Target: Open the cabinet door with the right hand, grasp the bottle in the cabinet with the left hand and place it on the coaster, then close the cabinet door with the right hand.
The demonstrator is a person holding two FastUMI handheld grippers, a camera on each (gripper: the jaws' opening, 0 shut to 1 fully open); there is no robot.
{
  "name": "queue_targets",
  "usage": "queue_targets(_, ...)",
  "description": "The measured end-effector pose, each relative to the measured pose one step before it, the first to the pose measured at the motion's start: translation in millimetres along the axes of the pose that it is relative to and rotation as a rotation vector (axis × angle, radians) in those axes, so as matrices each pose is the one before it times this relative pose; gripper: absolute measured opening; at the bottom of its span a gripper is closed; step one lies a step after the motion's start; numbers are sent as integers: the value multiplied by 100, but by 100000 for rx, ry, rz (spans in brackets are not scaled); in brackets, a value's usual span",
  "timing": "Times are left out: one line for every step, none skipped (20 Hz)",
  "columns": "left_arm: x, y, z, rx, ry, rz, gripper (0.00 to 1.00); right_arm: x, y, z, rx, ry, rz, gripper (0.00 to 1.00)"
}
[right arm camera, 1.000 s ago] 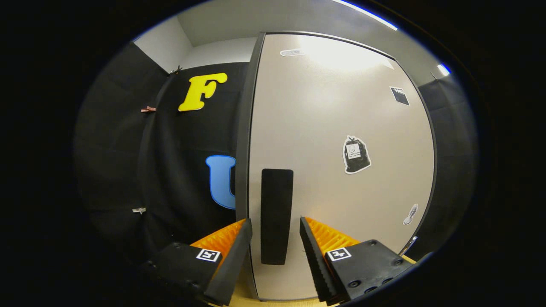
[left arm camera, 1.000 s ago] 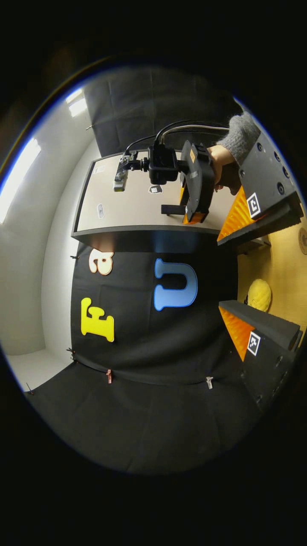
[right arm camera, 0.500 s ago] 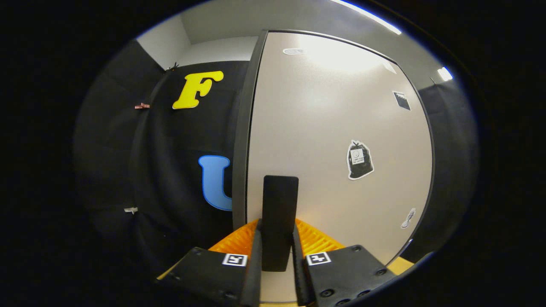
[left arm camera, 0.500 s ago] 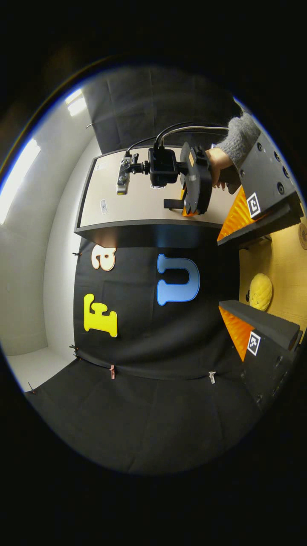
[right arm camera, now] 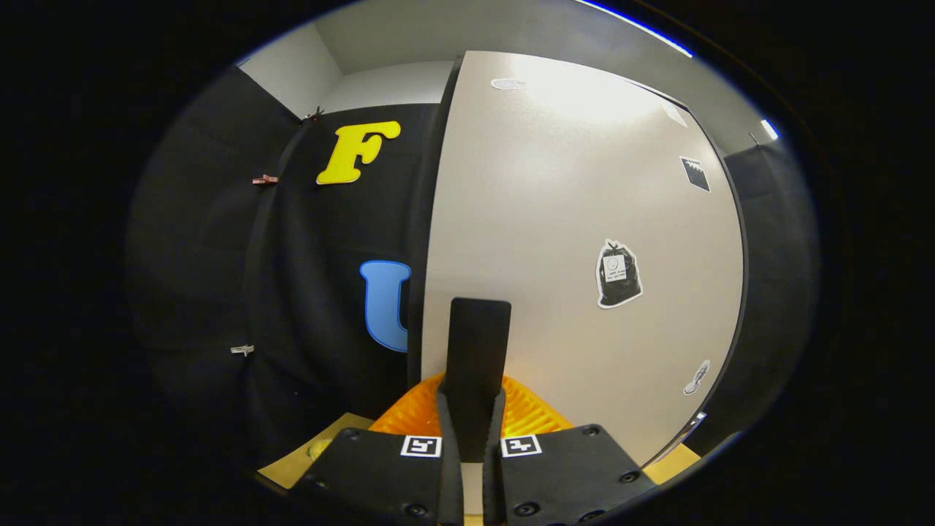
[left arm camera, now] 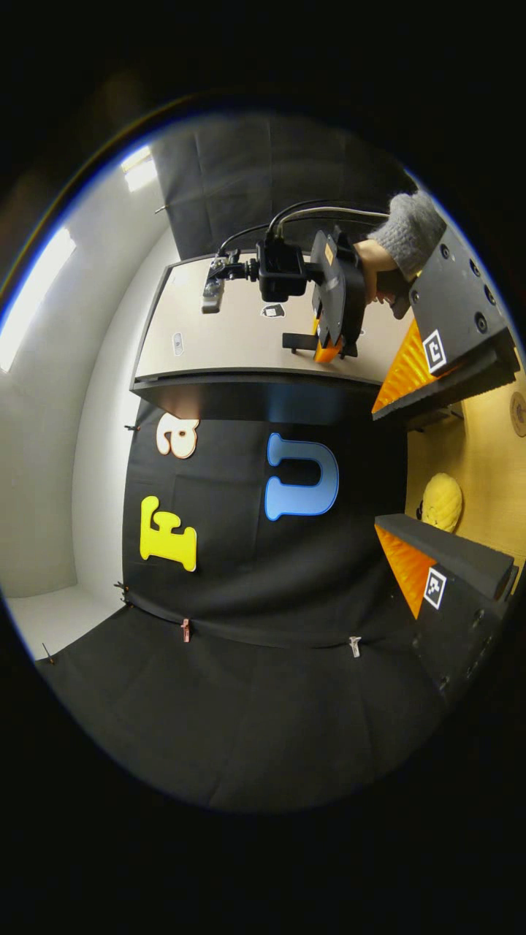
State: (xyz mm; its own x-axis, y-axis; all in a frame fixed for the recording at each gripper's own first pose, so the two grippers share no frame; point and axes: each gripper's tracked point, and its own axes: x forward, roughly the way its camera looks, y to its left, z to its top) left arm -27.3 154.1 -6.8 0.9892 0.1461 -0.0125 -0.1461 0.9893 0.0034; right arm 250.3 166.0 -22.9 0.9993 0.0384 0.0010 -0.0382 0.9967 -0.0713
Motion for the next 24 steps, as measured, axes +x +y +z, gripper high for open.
queue_targets(-153,-254,233,-107,-254,-859,81,-808,144,246,1153,559,1855,14)
queue_targets(19,-451,-59,-63,-367,-1111,81,-819,46,257,798,349,1656,14)
queue_targets(-44,-347,101,-42,-317,-1277,81,-852,57,177,650,514,1388,14)
queue_targets(93,-356,-43,-3,-128,-1355,81,-966,-114,47,539,500,1266,14)
queue_targets(-19,-395,46,-25,-105,-1610,81,-1908,-802,-321,827,282,798,14)
queue_targets(8,-483,-207,-18,59,-1844,82,-1752,-702,-358,615,455,276,14)
queue_targets(-138,-484,-21,-126,133,-1819,82,-1555,-668,32,322,345,99,14)
queue_targets(-232,-460,-229,-146,341,-1859,82,-777,-314,151,152,274,-127,14)
queue_targets(-219,-555,-196,-144,343,-1764,82,-565,-227,110,30,246,-329,14)
queue_targets(-118,-402,-60,-93,368,-1656,81,-738,-294,23,110,288,-274,14)
queue_targets(-91,-304,-61,-78,201,-1488,81,-793,-168,-57,234,329,-259,14)
queue_targets(135,-177,13,-101,314,-1445,81,-735,-302,51,390,-8,-461,14)
queue_targets(-102,-274,-73,-141,290,-1291,81,-605,-377,-6,120,261,-378,14)
queue_targets(-42,-257,-81,-168,146,-1115,81,-630,-285,14,334,448,-531,14)
queue_targets(-31,-179,37,-214,43,-1031,81,-497,-456,63,-229,420,-732,14)
queue_targets(26,-185,44,-240,-97,-1198,81,-657,-298,80,-433,14,-794,14)
queue_targets(-173,-229,27,-150,-70,-1256,81,-552,-278,14,-424,393,-762,14)
queue_targets(2,-123,39,-122,-169,-1097,81,-594,-292,32,-53,404,-1014,14)
queue_targets(-113,-143,-9,-214,-161,-1008,81,-538,-439,96,144,214,-940,14)
queue_targets(237,-122,-156,-282,-25,-1157,81,-623,-446,105,258,258,-649,14)
queue_targets(11,-303,-54,-330,124,-1219,81,-550,-523,19,-30,282,-455,14)
queue_targets(-71,-275,-223,-182,368,-1197,81,-567,-549,53,-90,315,-627,14)
queue_targets(-136,-368,-61,-107,332,-1265,81,-494,-630,14,466,432,-829,14)
queue_targets(-106,-350,-187,-2,257,-1238,81,-501,-486,75,761,140,-1008,14)
